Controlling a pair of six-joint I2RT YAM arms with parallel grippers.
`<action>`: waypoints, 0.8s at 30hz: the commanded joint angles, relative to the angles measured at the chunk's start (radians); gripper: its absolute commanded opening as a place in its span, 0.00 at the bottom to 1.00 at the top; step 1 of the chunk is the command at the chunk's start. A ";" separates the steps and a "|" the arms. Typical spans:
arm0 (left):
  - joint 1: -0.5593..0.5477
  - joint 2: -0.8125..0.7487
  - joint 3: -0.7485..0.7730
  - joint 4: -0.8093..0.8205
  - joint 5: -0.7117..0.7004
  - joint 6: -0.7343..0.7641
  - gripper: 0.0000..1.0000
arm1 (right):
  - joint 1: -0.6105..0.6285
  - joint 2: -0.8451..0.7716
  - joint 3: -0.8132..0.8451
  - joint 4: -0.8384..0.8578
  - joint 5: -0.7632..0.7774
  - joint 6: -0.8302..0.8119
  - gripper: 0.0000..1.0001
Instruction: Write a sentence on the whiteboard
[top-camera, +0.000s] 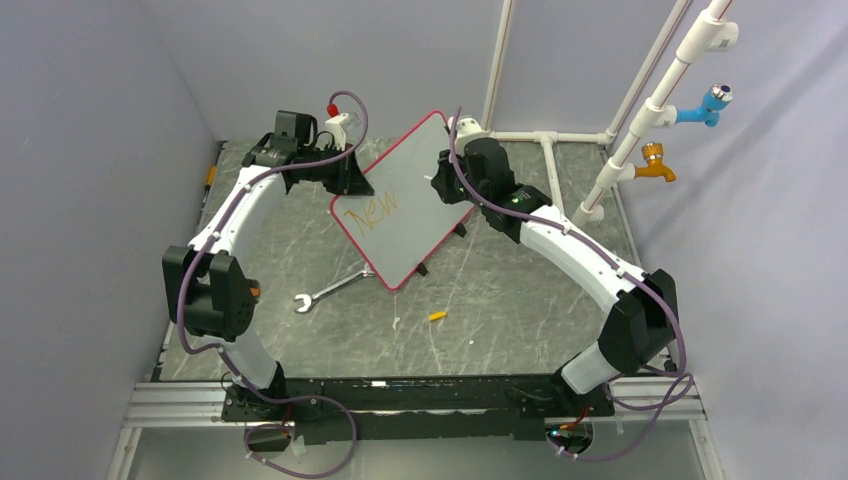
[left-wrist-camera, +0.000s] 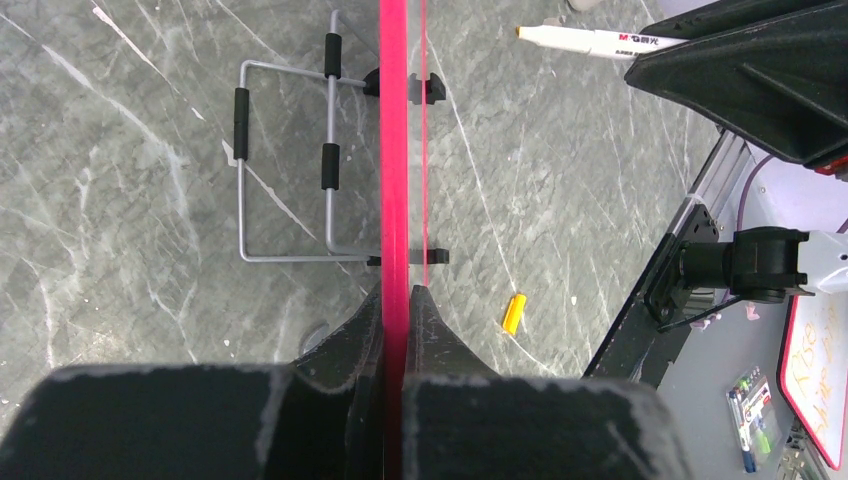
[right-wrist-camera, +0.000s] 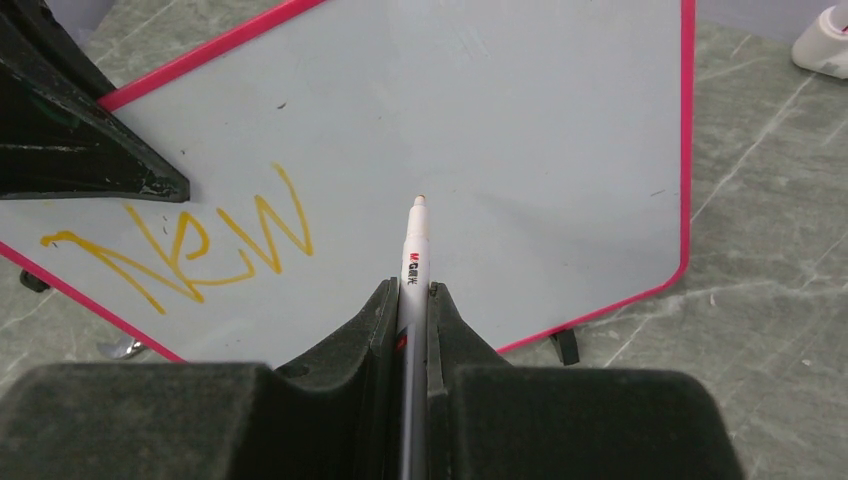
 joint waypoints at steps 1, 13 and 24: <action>-0.035 -0.021 -0.023 0.005 -0.009 0.046 0.00 | -0.005 -0.016 0.015 0.078 -0.036 0.001 0.00; -0.035 -0.020 -0.022 0.007 -0.012 0.046 0.00 | -0.003 -0.058 -0.079 0.136 -0.149 0.007 0.00; -0.033 -0.016 -0.020 0.013 -0.017 0.003 0.00 | 0.100 -0.140 -0.261 0.207 -0.245 0.000 0.00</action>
